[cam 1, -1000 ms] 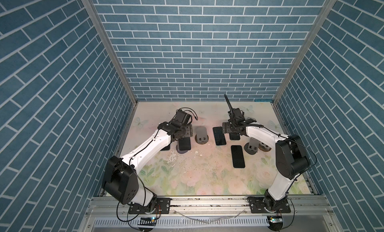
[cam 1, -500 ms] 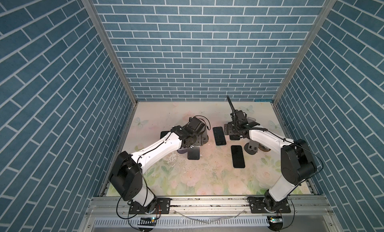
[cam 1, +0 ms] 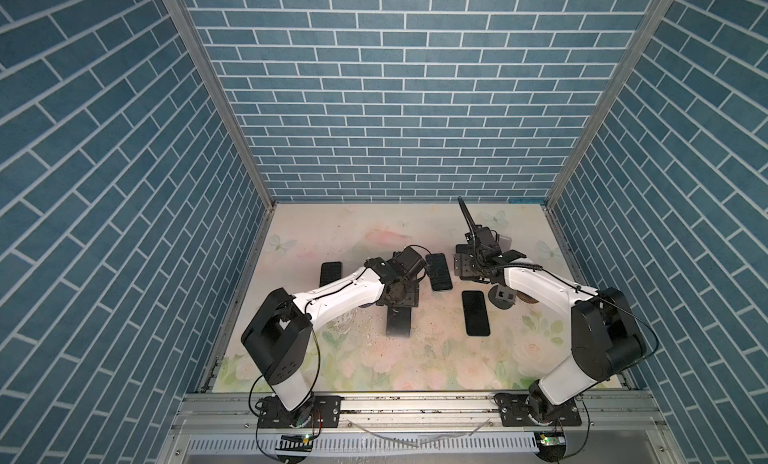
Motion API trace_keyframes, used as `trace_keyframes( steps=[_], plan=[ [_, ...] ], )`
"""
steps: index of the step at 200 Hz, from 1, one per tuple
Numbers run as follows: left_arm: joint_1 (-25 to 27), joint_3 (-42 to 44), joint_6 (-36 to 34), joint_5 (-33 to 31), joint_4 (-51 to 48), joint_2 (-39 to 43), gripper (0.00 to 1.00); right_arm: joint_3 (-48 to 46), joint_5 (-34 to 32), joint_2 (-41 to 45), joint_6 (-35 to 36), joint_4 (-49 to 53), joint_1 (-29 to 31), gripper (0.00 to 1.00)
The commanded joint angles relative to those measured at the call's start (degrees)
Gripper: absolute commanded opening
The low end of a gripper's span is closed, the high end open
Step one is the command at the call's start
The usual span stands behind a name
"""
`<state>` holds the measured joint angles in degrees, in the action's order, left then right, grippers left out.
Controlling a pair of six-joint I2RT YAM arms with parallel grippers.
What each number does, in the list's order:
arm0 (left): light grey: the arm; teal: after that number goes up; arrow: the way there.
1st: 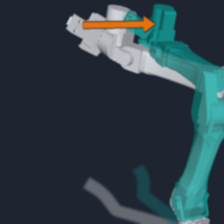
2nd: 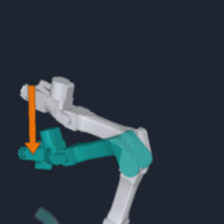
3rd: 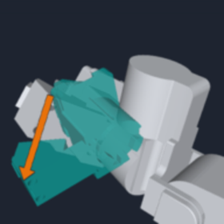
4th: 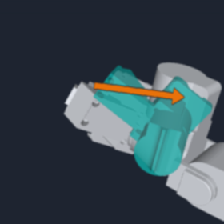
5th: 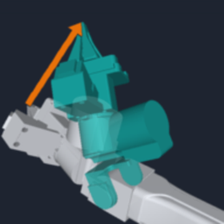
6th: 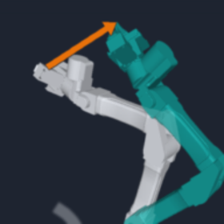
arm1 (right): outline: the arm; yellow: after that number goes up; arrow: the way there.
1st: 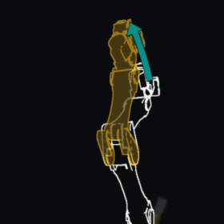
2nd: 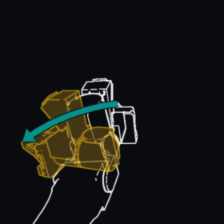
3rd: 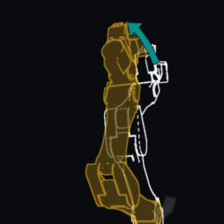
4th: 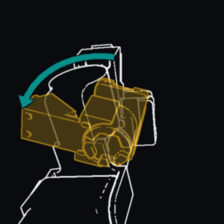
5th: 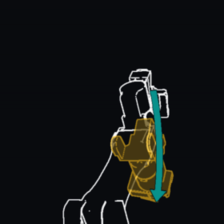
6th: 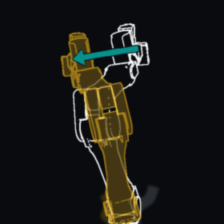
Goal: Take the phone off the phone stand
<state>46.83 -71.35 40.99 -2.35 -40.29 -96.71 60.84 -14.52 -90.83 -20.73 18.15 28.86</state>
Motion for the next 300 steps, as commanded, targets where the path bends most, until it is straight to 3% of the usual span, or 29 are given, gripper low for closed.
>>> trace_keyframes(
  steps=[1, 109, 300],
  plan=[
    [0.54, -1.59, 0.88, 0.86, -2.84, -0.41, 0.49, -2.59, -2.03, 2.90, -0.54, -0.96, -0.03, 0.94],
    [1.07, 2.09, 3.09, 4.63, -4.88, -2.84, 0.50, -8.44, -2.78, 7.15, -1.64, -3.39, -0.12, 0.94],
    [0.72, 0.07, 1.67, 7.53, -6.90, -10.43, 0.58, -12.53, -2.97, 10.09, -2.56, -5.83, -0.21, 0.95]
  ],
)
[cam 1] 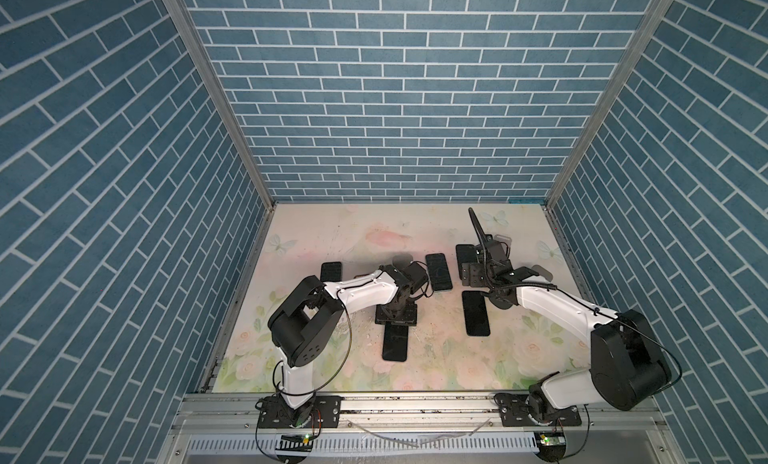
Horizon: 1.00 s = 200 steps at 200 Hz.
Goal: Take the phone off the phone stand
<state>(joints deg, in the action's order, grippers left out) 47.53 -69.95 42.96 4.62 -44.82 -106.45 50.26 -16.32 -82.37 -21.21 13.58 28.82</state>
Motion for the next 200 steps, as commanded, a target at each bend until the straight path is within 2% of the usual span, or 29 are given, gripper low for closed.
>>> trace_keyframes(
  steps=[1, 86, 112, 173, 200],
  plan=[
    [0.02, -1.33, -0.27, 0.56, -2.34, -0.68, 0.58, -1.94, -1.17, 1.66, -2.08, -1.27, -0.17, 0.95],
    [-0.02, -1.59, -0.27, 1.02, -2.46, -1.40, 0.66, -2.79, -1.22, 2.81, -1.73, -1.72, -0.19, 0.95],
    [-0.04, -1.83, -0.33, 0.91, -2.56, -1.30, 0.70, -2.88, -1.26, 2.91, -1.22, -1.67, -0.17, 0.95],
    [0.00, -3.42, -1.00, 0.40, -3.47, -1.56, 0.89, -2.80, -1.66, 3.80, 0.55, -1.09, -0.35, 0.96],
    [0.03, -4.00, -1.38, -0.34, -4.01, -1.26, 0.90, -2.91, -1.88, 3.71, 0.65, -0.97, -0.44, 0.96]
  ],
)
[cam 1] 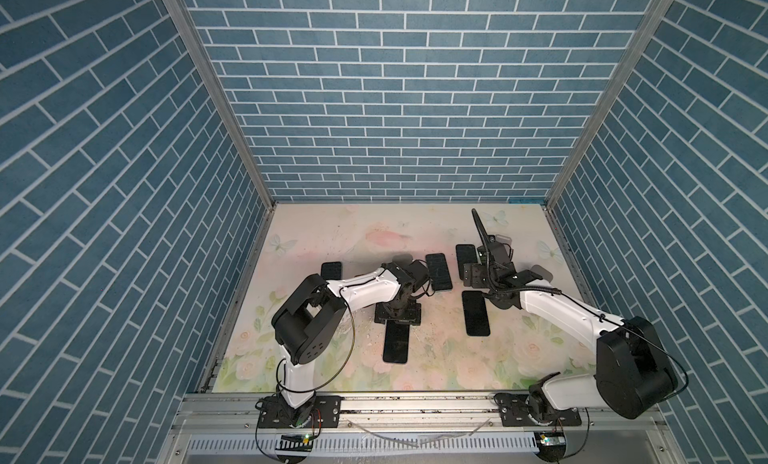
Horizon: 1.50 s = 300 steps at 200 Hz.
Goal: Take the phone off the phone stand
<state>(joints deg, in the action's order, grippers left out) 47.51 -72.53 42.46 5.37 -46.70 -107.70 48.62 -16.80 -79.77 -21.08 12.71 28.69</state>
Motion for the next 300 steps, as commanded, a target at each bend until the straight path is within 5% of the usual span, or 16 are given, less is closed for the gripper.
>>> trace_keyframes(
  steps=[1, 83, 121, 195, 236, 265, 300],
  plan=[
    [0.05, -1.45, -0.97, -1.12, -2.15, 0.01, 0.90, -1.26, -1.40, 1.10, 0.56, -0.12, -0.30, 0.96],
    [3.24, -2.19, -6.05, -9.74, 0.38, 7.24, 0.95, -1.96, -4.56, 1.69, 3.35, -1.10, -0.56, 0.97],
    [7.11, 1.36, -10.80, -20.40, 6.63, 15.26, 1.00, -5.07, -8.25, 4.50, 6.39, -4.10, -0.83, 0.98],
    [6.69, 15.29, -22.33, -41.04, 19.47, 35.64, 1.00, -14.38, -17.76, 17.18, 13.19, -11.29, -7.00, 0.99],
    [2.86, 24.54, -29.62, -53.60, 32.14, 44.75, 1.00, -27.39, -15.33, 27.02, 17.55, -33.07, -13.08, 0.99],
    [-5.41, 29.12, -32.25, -52.67, 37.88, 50.69, 1.00, -29.42, -12.19, 28.65, 16.18, -34.50, -19.35, 0.99],
    [-15.88, 34.69, -34.30, -52.01, 44.06, 54.22, 1.00, -31.79, -9.55, 19.32, 14.67, -45.59, -23.55, 0.99]
  ],
)
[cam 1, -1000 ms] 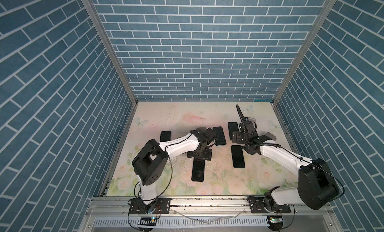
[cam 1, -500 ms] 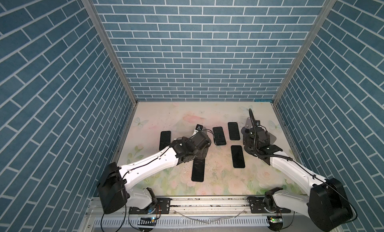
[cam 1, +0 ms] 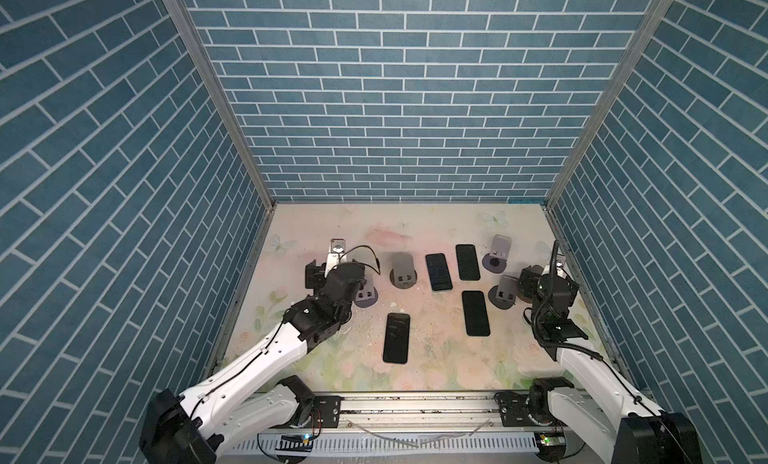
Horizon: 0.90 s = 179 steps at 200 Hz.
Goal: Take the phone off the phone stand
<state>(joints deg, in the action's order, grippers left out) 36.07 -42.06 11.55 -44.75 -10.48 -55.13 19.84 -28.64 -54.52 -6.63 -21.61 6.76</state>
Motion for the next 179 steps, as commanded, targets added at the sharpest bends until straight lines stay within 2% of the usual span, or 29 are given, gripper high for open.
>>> trace_keyframes(
  steps=[1, 25, 38, 64, 81, 98, 108, 122, 133, 149, 179],
  plan=[
    [-4.58, 4.51, -3.56, -1.99, 8.28, 1.72, 1.00, -3.11, 2.20, -6.33, 0.26, -11.71, -1.69, 0.99],
    [-6.68, 10.57, -9.74, -4.02, 20.13, 1.85, 1.00, -4.19, 2.50, -14.12, 1.36, -21.25, -2.37, 0.99],
    [-8.28, 12.19, -11.69, -3.38, 23.29, 0.97, 1.00, -4.47, 3.30, -17.17, 1.52, -24.59, -2.46, 0.99],
    [-13.89, 14.27, -13.95, 4.75, 26.40, -1.98, 1.00, -4.56, 4.47, -22.46, 3.63, -32.24, -3.18, 0.99],
    [-17.79, 17.02, -15.18, 10.75, 32.56, -4.56, 1.00, -4.71, 10.15, -28.77, 3.54, -38.57, -4.39, 0.99],
    [-20.49, 19.48, -15.91, 12.56, 39.09, -7.54, 1.00, -4.84, 14.22, -35.29, 6.14, -45.57, -4.18, 0.99],
    [-21.41, 20.07, -17.04, 13.03, 41.73, -9.41, 1.00, -4.33, 15.23, -33.19, 5.41, -40.75, -4.28, 0.99],
    [-21.98, 20.36, -19.08, 14.15, 44.50, -12.36, 1.00, -3.15, 16.01, -34.47, 6.41, -40.71, -4.35, 0.99],
    [-22.80, 21.55, -19.86, 16.45, 48.34, -14.92, 1.00, -1.00, 16.27, -33.65, 5.54, -35.16, -4.50, 0.99],
    [-25.64, 25.18, -19.09, 23.83, 59.68, -19.62, 1.00, 0.05, 15.38, -33.81, 4.55, -33.23, -5.06, 0.99],
    [-31.23, 28.48, -14.97, 29.34, 76.19, -31.70, 1.00, 0.04, 15.00, -33.91, 4.53, -33.50, -5.10, 0.99]
  ],
)
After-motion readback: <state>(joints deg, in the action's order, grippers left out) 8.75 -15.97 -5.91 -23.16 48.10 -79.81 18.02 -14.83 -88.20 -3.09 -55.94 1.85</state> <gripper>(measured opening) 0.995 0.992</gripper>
